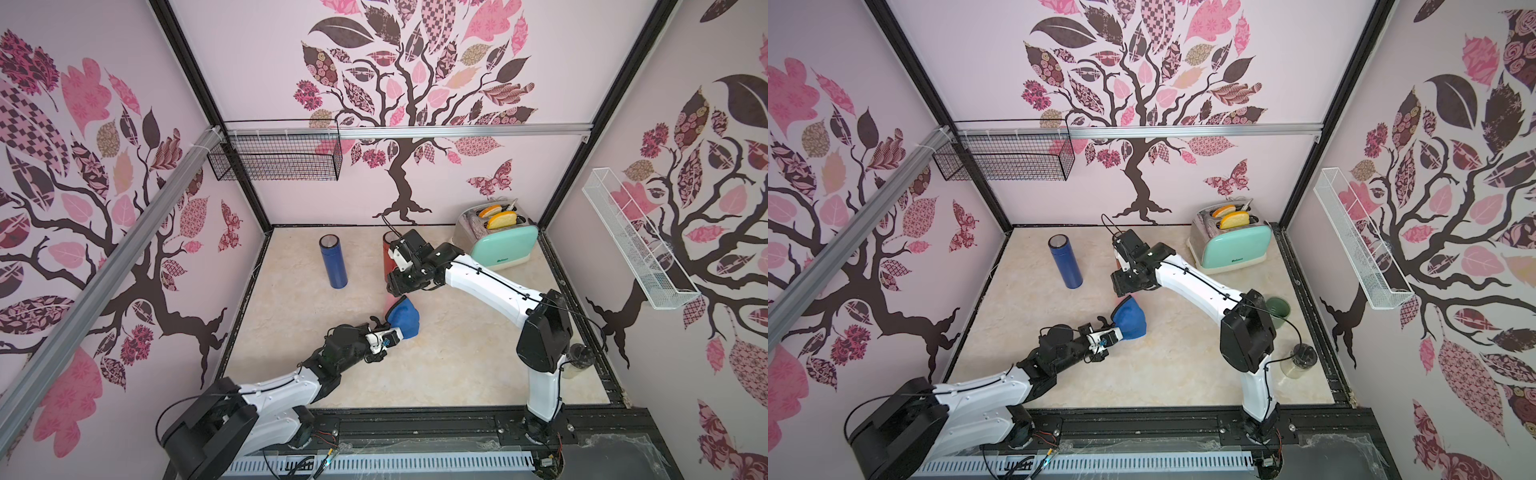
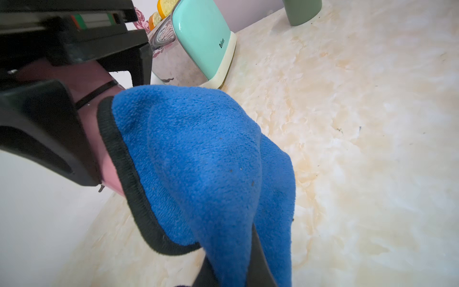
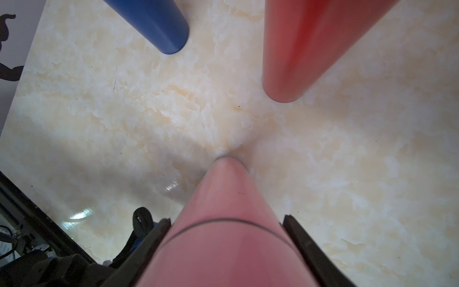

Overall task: Wipe the surface of the thermos
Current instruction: Wipe the dirt from the surface of the thermos.

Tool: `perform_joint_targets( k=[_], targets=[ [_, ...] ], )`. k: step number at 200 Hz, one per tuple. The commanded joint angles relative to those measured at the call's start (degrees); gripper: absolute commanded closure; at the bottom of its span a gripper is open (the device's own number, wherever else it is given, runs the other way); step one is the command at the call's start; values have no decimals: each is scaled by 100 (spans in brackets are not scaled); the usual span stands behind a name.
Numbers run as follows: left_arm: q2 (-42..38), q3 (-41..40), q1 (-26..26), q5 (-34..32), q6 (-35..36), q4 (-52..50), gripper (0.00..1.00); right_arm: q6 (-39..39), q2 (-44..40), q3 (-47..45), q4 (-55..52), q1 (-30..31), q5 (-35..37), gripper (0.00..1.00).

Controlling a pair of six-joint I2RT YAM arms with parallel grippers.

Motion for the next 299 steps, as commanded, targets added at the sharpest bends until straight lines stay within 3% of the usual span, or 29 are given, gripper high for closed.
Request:
perform_joint_targets(
  k=[1,98,153,200,238,299],
  targets=[
    [403,231,145,9,306,1107,100,-95,-3,116,-214,-46,175,100],
    [1342,793,827,758,624,1474,100,-159,-56,66,-347,-46,227,100],
    [2296,476,827,937,41,2518,100,-212,-44,226,-524,-46,254,100],
    [2413,553,370,250,464,2044,100,-250,221,874,-1120,-46,456,100],
    [2487,589,63,-262,496,2457,100,-252,293,1015,-1276,-33,636,100],
    [1586,1611,-23,-651,550,746,100,-226,295,709,-1227,-13,667,100]
  ],
)
